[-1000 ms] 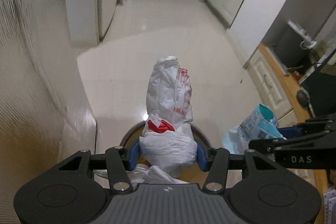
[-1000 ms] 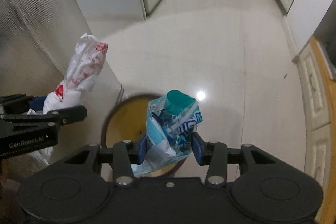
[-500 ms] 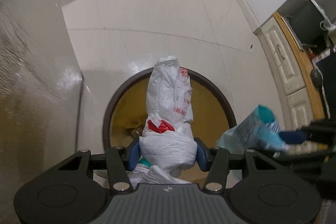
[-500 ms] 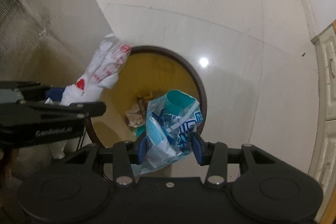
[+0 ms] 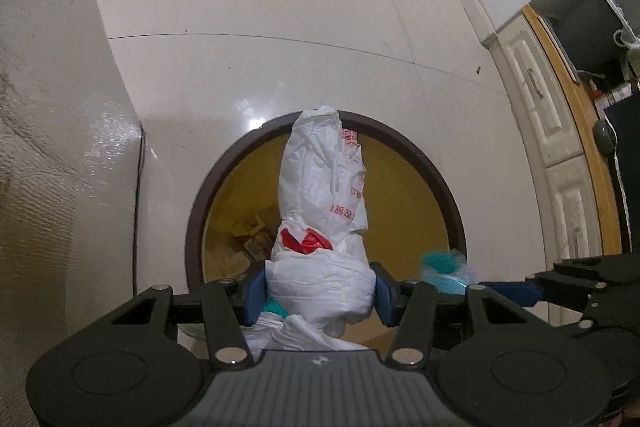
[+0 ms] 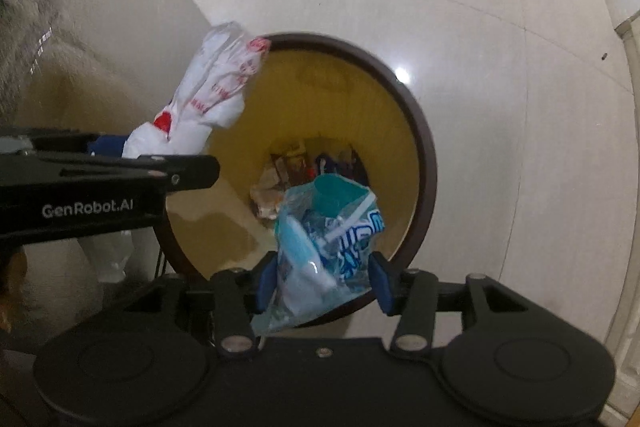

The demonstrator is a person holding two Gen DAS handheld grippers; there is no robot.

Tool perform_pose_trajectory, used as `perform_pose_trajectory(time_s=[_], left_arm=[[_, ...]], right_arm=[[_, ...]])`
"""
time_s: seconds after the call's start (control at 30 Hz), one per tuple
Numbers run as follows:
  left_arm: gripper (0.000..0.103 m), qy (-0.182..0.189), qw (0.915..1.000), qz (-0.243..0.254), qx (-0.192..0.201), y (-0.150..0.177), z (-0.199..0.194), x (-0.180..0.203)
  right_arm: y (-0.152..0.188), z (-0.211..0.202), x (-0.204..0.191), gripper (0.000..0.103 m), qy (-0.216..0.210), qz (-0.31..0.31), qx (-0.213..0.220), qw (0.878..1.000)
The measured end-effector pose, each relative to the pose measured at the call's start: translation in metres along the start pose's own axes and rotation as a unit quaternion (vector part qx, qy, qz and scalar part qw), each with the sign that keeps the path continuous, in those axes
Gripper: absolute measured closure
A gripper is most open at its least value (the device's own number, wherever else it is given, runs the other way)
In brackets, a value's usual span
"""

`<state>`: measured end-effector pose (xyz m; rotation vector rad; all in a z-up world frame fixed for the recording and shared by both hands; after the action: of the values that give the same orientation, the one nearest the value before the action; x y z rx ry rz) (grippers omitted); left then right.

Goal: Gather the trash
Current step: 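Open left gripper dropping white bag while right opens dropping light-blue bag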

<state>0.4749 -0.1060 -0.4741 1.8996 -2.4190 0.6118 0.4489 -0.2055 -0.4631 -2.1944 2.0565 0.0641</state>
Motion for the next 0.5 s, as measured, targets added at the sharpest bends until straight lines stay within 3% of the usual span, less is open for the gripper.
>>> perform_pose_trajectory(time_s=[0.07,0.23,0.3,0.33,0.5], left_arm=[[0.05,0.004,1.0,0.006,0.0,-0.0006,0.0017,0.003],[0.049,0.012,0.9999,0.008,0.007,-0.0013,0.0031,0.0077],[0.041,0.01,0.9999,0.01,0.008,-0.0016,0.0045,0.0078],[0.031,0.007,0.9999,0.012,0.005,-0.0017,0.0047,0.0075],[0.018,-0.024,0.9993,0.026,-0.015,-0.0031,0.0007,0.0041]], right_arm=[[0.0015,0.0027,-0.0003,0.043,-0.001,-0.004,-0.002,1.0],[-0.0013,0.0095,0.0014,0.039,0.006,-0.009,-0.004,1.0],[0.0001,0.0088,0.0044,0.039,0.007,-0.01,-0.006,1.0],[0.0022,0.0075,0.0036,0.039,0.008,-0.011,-0.006,1.0],[0.0066,0.0013,0.0039,0.035,0.01,-0.017,-0.007,1.0]])
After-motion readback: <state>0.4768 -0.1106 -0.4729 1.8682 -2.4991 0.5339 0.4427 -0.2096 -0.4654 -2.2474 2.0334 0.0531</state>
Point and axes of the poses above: each gripper's, at about its wrist camera, not at the fingertips, and z roughly the way its jaws point, x to its right, y to its underside, the point moved 7 cm from there along z, roughly the way its jaws point, and after that the axes turned 11 degrees about z, right-handed, at the moved point
